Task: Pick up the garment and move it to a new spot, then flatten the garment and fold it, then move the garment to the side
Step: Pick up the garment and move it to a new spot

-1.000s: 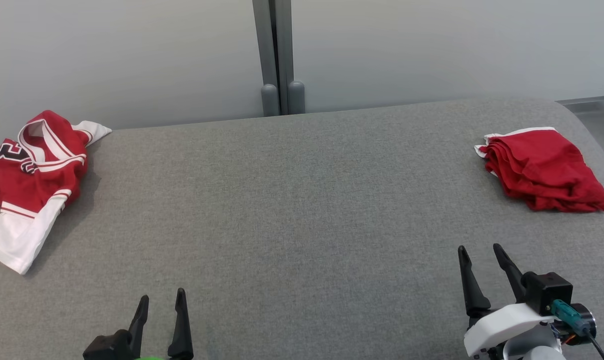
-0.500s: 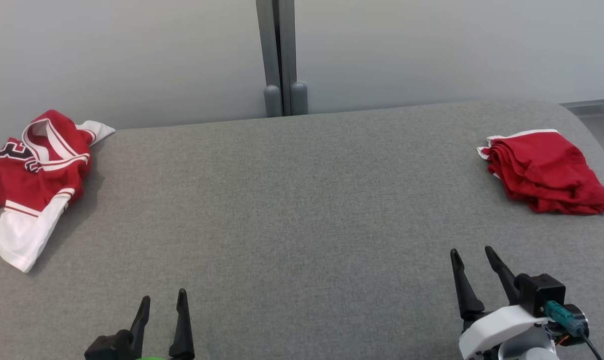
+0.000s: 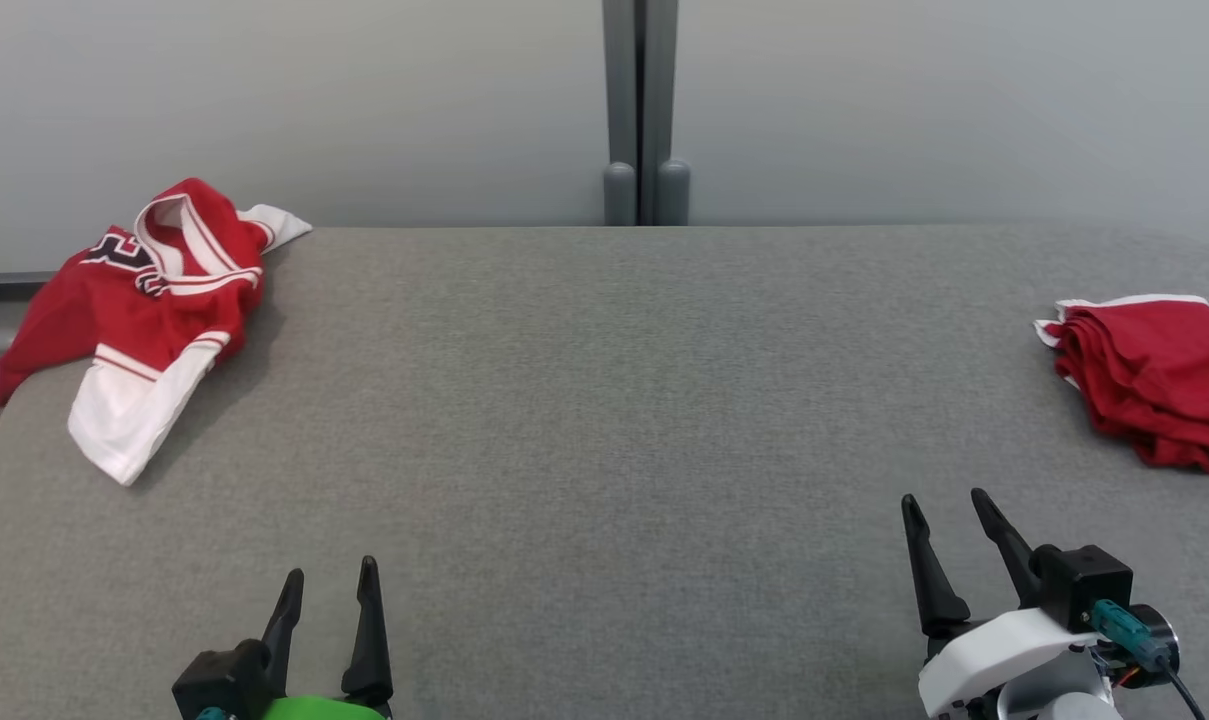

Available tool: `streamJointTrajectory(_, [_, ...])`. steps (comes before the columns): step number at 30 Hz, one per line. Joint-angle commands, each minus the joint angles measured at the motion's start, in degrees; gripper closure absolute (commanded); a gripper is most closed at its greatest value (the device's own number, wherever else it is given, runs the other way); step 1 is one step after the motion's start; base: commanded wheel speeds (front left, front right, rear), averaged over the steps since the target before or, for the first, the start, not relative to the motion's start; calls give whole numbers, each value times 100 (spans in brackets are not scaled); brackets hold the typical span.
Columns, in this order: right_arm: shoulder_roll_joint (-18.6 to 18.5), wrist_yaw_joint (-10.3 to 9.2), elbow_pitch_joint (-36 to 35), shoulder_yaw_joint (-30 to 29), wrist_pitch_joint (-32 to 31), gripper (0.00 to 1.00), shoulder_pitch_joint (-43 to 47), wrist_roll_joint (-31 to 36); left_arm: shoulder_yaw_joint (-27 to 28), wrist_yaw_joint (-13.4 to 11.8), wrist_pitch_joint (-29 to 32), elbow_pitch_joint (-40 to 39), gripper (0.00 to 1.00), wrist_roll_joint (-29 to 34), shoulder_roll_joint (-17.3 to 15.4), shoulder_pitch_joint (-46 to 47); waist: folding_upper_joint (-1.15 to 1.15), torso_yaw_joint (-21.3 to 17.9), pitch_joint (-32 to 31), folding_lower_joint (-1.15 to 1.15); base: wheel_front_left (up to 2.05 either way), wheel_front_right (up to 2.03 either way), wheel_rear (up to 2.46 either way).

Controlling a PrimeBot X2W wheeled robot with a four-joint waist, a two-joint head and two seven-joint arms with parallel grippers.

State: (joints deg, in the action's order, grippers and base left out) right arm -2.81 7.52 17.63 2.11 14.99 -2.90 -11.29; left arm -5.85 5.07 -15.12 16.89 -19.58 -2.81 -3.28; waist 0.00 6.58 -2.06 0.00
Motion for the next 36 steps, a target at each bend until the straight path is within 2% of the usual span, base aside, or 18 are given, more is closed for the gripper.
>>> streamJointTrajectory(1, [-19,-6,-31,-11,28,0,23,-21,0,28,-3,-22,0,61,-17,84,0,476,37,0,0,0,0])
streamJointTrajectory(9, [-18,-6,13,144,28,0,-58,-83,89,65,-3,-23,0,102,-16,156,0,1294,98,0,0,0,0])
streamJointTrajectory(17, [-20,-6,58,258,29,0,-111,-86,133,82,-3,-97,0,111,-15,132,0,1711,131,0,0,0,0])
streamJointTrajectory(23, [-20,-6,71,311,28,0,-129,-77,151,79,-3,-132,0,91,-15,99,0,1756,150,0,0,0,0])
streamJointTrajectory(30, [-20,-6,1,331,29,0,-217,15,188,78,-3,-255,0,221,-26,246,0,1601,234,0,0,0,0])
streamJointTrajectory(36, [-21,-6,-105,325,29,0,-356,187,352,129,-3,-557,0,434,-405,874,0,1365,481,0,0,0,0])
